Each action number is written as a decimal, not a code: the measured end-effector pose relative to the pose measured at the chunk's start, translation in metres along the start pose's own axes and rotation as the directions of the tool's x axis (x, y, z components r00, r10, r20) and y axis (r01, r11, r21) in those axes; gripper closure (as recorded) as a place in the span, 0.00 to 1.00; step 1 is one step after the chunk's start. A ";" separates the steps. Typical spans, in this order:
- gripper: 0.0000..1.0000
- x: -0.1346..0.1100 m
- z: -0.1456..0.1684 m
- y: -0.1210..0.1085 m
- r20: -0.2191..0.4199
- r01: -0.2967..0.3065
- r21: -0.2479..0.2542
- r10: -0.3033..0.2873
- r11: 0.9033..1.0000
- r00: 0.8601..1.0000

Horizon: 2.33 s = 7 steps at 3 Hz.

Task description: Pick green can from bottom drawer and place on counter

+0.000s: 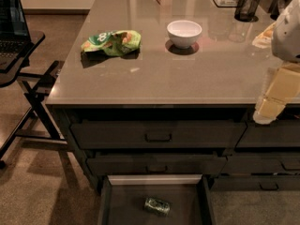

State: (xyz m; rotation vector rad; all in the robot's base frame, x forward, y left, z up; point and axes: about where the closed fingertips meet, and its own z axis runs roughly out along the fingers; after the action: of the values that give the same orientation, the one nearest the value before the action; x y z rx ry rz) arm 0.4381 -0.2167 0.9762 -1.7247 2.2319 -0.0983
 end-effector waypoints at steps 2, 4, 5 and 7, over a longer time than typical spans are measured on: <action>0.00 0.006 0.021 0.002 0.012 -0.003 -0.030 0.004 1.000 1.000; 0.00 0.068 0.158 0.029 0.033 -0.042 -0.216 0.050 0.976 0.998; 0.00 0.068 0.159 0.029 0.033 -0.042 -0.216 0.050 0.975 0.998; 0.00 0.082 0.205 0.078 0.078 -0.089 -0.310 0.119 0.947 0.990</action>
Offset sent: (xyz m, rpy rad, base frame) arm 0.0079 -0.0060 -0.0552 0.0445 0.0818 0.0146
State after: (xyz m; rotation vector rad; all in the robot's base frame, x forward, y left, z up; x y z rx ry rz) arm 0.4066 -0.2449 0.7457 -1.7105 2.3584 0.3666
